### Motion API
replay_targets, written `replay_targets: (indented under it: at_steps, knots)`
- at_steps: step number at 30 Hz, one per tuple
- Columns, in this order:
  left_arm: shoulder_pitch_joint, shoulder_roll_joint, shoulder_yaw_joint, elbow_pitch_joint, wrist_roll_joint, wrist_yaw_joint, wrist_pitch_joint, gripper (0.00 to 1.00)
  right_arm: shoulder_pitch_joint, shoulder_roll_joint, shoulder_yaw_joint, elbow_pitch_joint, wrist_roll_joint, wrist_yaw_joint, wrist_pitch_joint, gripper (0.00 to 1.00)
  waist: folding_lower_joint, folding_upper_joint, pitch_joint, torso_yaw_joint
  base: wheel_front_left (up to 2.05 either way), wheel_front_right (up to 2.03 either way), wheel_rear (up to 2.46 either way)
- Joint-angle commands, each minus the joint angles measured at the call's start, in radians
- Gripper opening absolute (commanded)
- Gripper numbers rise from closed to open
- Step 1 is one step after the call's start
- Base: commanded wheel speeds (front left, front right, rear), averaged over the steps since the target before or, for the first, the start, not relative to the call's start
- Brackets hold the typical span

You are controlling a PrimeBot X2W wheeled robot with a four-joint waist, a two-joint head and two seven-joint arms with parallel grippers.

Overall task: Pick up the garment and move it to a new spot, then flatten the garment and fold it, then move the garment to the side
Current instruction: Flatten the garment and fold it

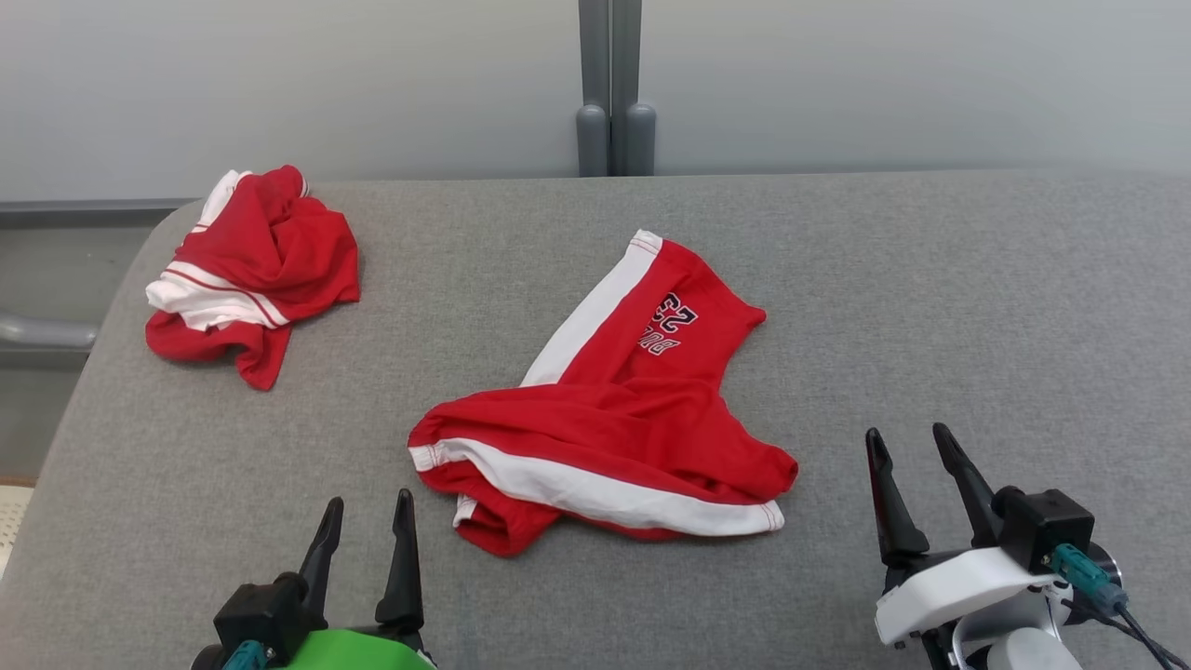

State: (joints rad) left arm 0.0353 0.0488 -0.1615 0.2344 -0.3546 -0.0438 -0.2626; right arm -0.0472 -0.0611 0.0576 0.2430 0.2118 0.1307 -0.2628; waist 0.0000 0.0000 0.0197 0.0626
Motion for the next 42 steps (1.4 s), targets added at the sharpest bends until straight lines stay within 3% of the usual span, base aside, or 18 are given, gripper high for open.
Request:
replay_targets:
  at_steps: [1, 14, 27, 42]
  knots:
    - [0.019, 0.003, 0.008, -0.003, 0.014, 0.002, -0.003, 1.0, 0.024, 0.003, 0.004, -0.011, -0.011, 0.0, -0.003, 1.0, 0.0, 0.0, -0.029, -0.028, 0.0, 0.0, 0.0]
    - [0.048, 0.003, 0.057, -0.003, 0.023, 0.003, -0.003, 1.0, 0.062, 0.01, 0.043, -0.032, 0.008, 0.0, -0.003, 1.0, 0.0, 0.0, -0.051, -0.053, 0.0, 0.0, 0.0]
    - [0.036, 0.003, 0.048, 0.018, 0.033, 0.015, -0.003, 1.0, 0.046, 0.01, 0.052, -0.015, -0.002, 0.0, -0.003, 1.0, 0.0, 0.0, -0.046, -0.051, 0.0, 0.0, 0.0]
    - [-0.18, 0.031, 0.044, 0.294, -0.005, -0.009, 0.134, 1.0, 0.004, 0.01, 0.109, 0.006, 0.008, 0.0, -0.003, 1.0, 0.0, 0.0, 0.006, -0.106, 0.0, 0.0, 0.0]
